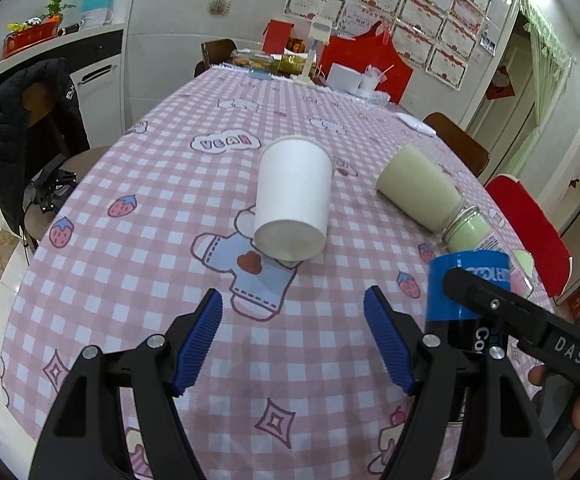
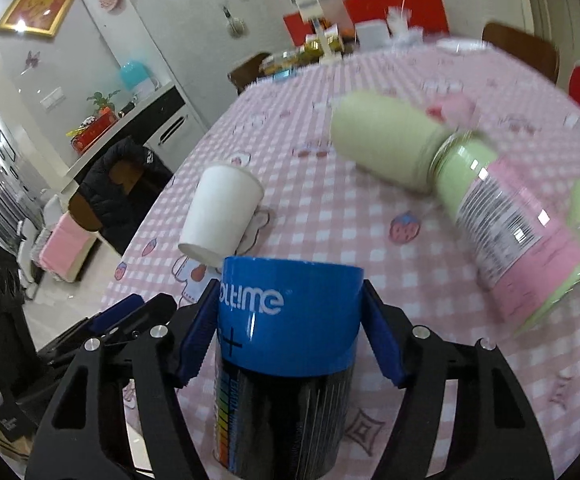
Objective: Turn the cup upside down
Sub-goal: 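Lift the can with the right gripper and rotate it open end up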
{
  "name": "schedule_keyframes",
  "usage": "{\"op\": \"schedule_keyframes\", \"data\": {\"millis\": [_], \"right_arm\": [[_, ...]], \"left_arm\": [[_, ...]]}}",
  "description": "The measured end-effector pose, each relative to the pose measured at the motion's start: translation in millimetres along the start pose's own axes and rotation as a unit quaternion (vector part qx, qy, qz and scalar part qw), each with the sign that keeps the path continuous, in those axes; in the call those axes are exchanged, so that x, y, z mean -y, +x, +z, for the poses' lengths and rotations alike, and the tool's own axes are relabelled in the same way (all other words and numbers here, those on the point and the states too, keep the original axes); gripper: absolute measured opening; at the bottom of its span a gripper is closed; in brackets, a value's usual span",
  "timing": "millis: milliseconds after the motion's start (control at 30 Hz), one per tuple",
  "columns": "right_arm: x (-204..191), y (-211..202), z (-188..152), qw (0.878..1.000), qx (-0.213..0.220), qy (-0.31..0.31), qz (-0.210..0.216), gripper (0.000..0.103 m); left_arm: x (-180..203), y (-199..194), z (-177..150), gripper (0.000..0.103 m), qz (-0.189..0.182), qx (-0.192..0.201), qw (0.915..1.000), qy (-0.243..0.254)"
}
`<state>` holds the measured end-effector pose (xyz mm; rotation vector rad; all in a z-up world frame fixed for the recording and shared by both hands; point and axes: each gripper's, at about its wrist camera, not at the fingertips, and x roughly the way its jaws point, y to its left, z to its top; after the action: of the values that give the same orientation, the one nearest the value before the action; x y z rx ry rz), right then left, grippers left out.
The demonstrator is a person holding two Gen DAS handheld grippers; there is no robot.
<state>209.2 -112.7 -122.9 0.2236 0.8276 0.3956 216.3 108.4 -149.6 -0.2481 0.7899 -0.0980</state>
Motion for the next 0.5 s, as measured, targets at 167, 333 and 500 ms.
{"op": "schedule_keyframes", "data": {"millis": [167, 333, 500], "right_arm": [[-9.6, -12.4, 0.6, 0.997, 0.046, -0.041, -0.039, 0.064], [-18.9, -16.5, -2.2, 0.992, 0.073, -0.079, -0.065, 0.064], [-25.8, -18.7, -6.5, 0.988, 0.086, -0.097, -0.078, 0.064]], "left_arm": [[7.2, -5.8, 0.1, 0.072, 0.003, 0.007, 0.9999, 0.008], [12.4, -9.4, -1.3, 0.072, 0.008, 0.009, 0.9998, 0.014], [13.8, -14.8, -2.9, 0.072, 0.010, 0.014, 0.9997, 0.018]]}}
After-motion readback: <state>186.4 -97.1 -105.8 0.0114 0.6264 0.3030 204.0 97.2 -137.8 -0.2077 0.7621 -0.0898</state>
